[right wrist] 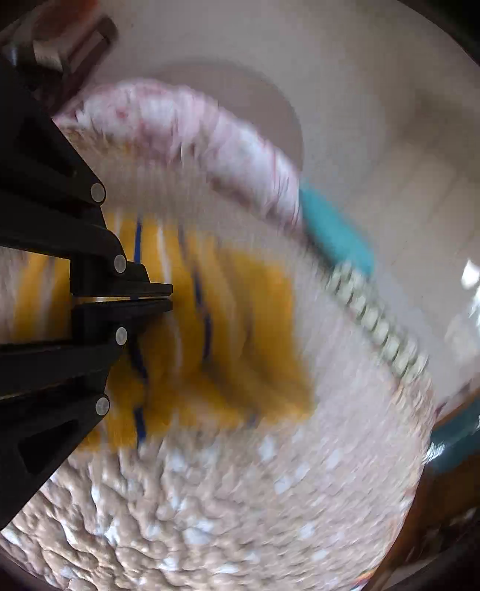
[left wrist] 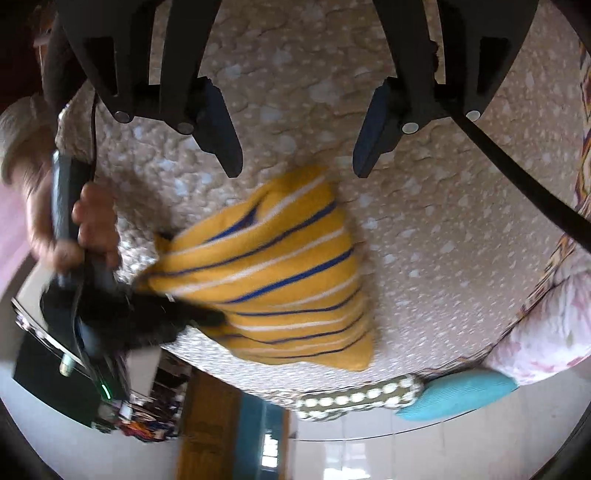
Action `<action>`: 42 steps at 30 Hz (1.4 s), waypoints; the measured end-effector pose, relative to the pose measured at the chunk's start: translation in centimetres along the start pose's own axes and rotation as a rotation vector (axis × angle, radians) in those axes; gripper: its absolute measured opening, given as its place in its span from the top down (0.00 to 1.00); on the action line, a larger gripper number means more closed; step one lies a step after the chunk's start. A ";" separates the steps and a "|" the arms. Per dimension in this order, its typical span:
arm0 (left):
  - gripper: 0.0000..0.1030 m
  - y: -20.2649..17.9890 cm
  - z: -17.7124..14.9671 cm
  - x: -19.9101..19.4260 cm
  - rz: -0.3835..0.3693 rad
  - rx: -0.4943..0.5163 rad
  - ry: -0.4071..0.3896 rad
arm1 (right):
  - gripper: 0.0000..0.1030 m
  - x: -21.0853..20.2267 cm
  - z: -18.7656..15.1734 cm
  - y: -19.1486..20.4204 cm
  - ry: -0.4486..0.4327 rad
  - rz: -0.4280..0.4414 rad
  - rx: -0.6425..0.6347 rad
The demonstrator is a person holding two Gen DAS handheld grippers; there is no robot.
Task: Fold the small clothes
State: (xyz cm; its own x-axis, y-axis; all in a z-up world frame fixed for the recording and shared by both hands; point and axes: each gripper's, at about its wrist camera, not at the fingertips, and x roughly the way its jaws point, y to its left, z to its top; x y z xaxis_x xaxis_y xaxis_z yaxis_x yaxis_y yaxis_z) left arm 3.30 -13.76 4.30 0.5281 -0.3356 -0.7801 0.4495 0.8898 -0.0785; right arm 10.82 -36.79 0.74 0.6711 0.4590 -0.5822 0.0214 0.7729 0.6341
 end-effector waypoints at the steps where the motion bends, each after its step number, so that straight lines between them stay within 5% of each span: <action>1: 0.37 0.3 0.0 -0.1 0.006 -0.007 -0.002 | 1.00 0.2 -0.7 -1.4 -0.014 0.019 0.011; 8: 0.31 3.9 -0.3 0.3 -0.007 -0.135 -0.007 | 1.00 -3.6 -3.9 -5.7 -0.077 0.015 0.073; 9: 0.31 4.5 -0.2 0.3 -0.026 -0.165 -0.002 | 0.91 -4.0 -3.9 -5.9 -0.080 -0.020 0.078; 10: 0.29 4.9 0.0 0.4 -0.038 -0.183 0.000 | 0.71 -4.5 -4.0 -6.1 -0.088 -0.091 0.078; 15: 0.25 6.3 1.1 1.2 -0.062 -0.249 0.001 | 0.56 -7.1 -3.6 -8.1 -0.149 -0.047 0.137; 19: 0.14 7.6 3.8 3.0 -0.171 -0.314 -0.042 | 0.39 -6.4 -2.3 -8.3 -0.138 0.040 0.154; 23: 0.11 8.3 6.9 6.5 -0.291 -0.366 -0.014 | 0.37 -3.0 -0.3 -7.5 -0.083 0.062 0.142; 30: 0.07 7.0 10.2 12.6 -0.366 -0.366 0.071 | 0.32 1.6 2.3 -7.3 -0.034 0.109 0.156; 32: 0.18 5.6 10.9 12.9 -0.373 -0.307 0.090 | 0.36 2.5 2.9 -7.1 -0.009 0.124 0.155; 33: 0.27 5.1 11.2 12.5 -0.347 -0.282 0.083 | 0.52 2.9 3.2 -7.0 0.009 0.134 0.162; 36: 0.55 6.4 12.1 11.0 -0.362 -0.300 0.057 | 0.61 3.7 3.7 -5.7 0.027 0.172 0.183; 38: 0.58 7.8 12.9 10.1 -0.381 -0.330 0.047 | 0.62 3.6 4.2 -3.7 0.012 0.231 0.149; 42: 0.58 9.7 14.5 7.9 -0.282 -0.291 -0.013 | 0.65 3.3 4.9 -0.3 -0.025 0.281 0.060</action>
State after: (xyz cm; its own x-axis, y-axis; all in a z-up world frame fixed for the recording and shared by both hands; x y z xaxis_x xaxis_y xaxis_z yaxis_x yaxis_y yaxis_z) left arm 22.25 -12.27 6.38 0.4231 -0.5808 -0.6954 0.3564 0.8123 -0.4616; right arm 16.66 -37.66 1.16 0.6747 0.6402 -0.3674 -0.1247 0.5895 0.7981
